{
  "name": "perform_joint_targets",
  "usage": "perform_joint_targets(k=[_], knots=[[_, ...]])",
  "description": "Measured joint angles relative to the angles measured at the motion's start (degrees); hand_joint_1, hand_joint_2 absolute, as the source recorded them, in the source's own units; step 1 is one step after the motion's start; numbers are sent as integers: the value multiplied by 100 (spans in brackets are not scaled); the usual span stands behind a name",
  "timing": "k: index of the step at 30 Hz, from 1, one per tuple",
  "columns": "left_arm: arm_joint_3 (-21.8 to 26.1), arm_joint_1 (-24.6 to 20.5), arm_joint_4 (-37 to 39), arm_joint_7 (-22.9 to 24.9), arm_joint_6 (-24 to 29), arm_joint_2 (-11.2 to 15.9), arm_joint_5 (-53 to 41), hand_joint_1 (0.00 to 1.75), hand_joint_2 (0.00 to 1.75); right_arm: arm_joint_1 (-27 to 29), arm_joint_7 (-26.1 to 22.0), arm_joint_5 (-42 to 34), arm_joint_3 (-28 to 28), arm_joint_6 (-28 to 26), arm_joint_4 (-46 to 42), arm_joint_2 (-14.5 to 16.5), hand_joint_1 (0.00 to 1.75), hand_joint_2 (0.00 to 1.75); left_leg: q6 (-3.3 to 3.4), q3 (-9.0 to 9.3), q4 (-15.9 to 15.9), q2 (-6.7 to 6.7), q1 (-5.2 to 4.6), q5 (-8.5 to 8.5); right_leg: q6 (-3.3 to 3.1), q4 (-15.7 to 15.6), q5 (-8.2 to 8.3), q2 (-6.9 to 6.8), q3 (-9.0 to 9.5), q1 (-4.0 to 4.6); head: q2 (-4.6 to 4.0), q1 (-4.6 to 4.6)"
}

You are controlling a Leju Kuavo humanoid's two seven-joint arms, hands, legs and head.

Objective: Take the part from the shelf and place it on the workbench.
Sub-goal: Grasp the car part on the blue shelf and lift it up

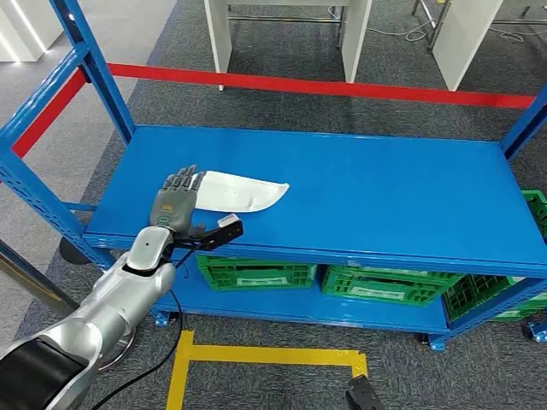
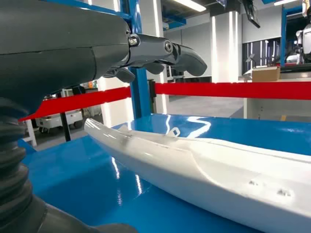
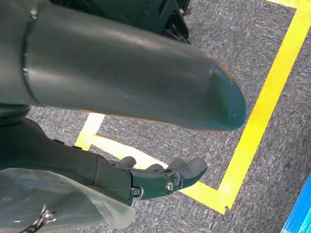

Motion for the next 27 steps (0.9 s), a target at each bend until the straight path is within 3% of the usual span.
perform_joint_targets(k=[27], knots=[[144, 174, 103, -296, 246, -71, 19, 175, 175, -32, -263, -260, 166, -35, 4, 2, 0, 0, 0, -2, 0, 0, 0, 0, 0, 0, 0, -1, 0, 0, 0, 1]])
